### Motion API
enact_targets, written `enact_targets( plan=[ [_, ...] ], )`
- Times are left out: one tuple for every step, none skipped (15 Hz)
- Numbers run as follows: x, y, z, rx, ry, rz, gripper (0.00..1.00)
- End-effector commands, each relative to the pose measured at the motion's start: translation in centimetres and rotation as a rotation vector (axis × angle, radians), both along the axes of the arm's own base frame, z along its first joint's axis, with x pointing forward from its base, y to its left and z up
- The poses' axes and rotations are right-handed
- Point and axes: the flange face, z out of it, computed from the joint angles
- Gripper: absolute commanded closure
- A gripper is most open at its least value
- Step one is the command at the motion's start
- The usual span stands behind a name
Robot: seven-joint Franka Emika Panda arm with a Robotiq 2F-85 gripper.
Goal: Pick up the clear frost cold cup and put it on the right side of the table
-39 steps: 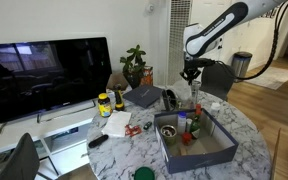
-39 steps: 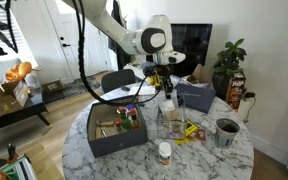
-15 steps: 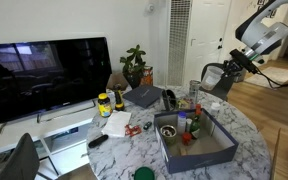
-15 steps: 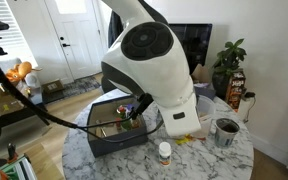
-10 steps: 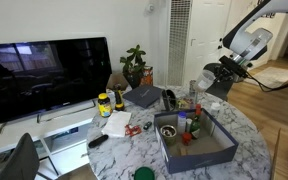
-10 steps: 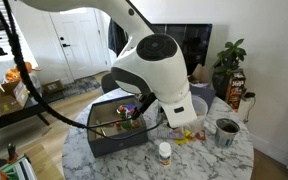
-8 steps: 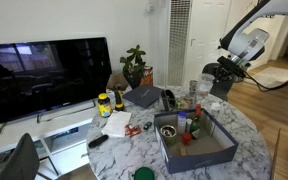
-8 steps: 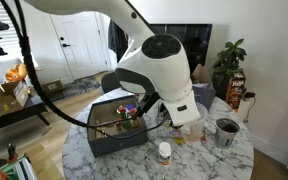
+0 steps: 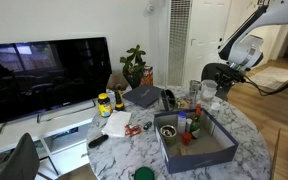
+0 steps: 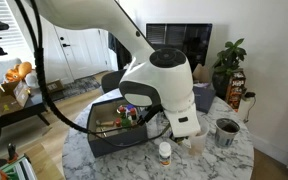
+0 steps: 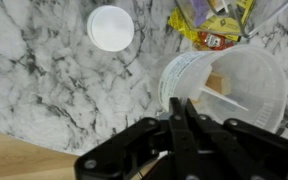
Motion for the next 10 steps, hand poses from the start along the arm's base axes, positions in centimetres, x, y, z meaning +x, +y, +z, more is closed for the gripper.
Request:
enact_targets(
  plan=[
    [0.5,0.1,-0.8,0.046,0.041,0.01,0.99],
    [0.8,0.2,-0.9,0.06,0.048,0.024,0.99],
    [1.0,0.3,-1.0,0.068,0.052,0.03,0.7],
    [1.2,0.4,-0.8,0.073,0.052,0.034,0.68],
    [1.4,0.6,-0.4,0.068,0.047,0.04,0.63],
    [1.5,0.8,0.4,0.054,0.039,0.046,0.54],
    [1.6,1.0,1.5,0.035,0.027,0.056,0.47],
    [1.6,1.7,3.3,0.0,0.004,0.079,0.4],
    [1.7,2.7,5.4,-0.035,-0.03,0.129,0.32],
    [1.8,4.0,7.5,-0.073,-0.053,0.211,0.25]
  ],
)
